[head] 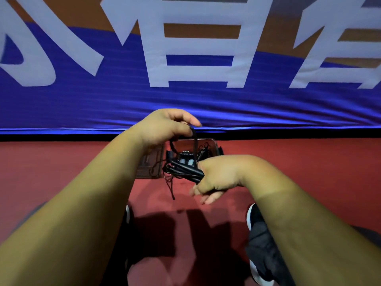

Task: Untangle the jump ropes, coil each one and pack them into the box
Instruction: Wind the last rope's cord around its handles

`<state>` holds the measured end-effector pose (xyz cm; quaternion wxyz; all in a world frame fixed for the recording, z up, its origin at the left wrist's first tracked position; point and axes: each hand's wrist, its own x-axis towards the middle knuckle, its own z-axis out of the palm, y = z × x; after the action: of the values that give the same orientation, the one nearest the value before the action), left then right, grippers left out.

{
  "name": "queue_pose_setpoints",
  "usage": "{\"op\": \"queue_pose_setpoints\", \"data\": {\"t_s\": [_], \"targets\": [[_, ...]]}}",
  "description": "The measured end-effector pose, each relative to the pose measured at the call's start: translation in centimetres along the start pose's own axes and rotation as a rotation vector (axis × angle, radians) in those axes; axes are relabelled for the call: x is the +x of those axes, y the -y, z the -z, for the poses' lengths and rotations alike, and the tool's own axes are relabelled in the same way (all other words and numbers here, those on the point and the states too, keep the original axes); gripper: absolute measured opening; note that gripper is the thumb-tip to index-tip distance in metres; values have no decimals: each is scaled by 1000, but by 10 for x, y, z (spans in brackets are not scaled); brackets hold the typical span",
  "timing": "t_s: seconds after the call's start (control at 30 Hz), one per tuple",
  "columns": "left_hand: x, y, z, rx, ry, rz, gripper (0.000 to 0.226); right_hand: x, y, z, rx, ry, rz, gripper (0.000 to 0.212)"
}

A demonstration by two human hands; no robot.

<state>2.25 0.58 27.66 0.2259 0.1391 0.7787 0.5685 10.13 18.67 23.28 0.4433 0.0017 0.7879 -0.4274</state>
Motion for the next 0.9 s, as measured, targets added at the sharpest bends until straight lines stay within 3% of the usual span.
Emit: {"op": "queue_pose_setpoints", "data": {"t_s": [0.1,0.23,0.33,0.43,0.5,0.63,0.8,0.9], "targets": [[-4,-10,-8,78,28,-136,31,4,-4,0,36,-68,-68,48],[-8,-13,-4,303,-17,-290,32,3,-6,16,65,-248,-120,22],[-13,-15,-4,479,13,-237,14,8,-4,23,47,-378,-147,19],[-14,-11,-8,683,11,-102,43,13,-1,24,0,-466,-119,16],[-15,-9,-12,648,74,1,50,16,1,24,-47,-483,-99,16],[-13,-4,-16,344,154,106,32,20,7,16,-119,-445,-92,18],[-13,-3,-9,555,155,-52,22,19,6,15,-83,-464,-98,18],[-14,-4,-7,612,111,-117,15,12,9,18,78,-467,-71,10]]}}
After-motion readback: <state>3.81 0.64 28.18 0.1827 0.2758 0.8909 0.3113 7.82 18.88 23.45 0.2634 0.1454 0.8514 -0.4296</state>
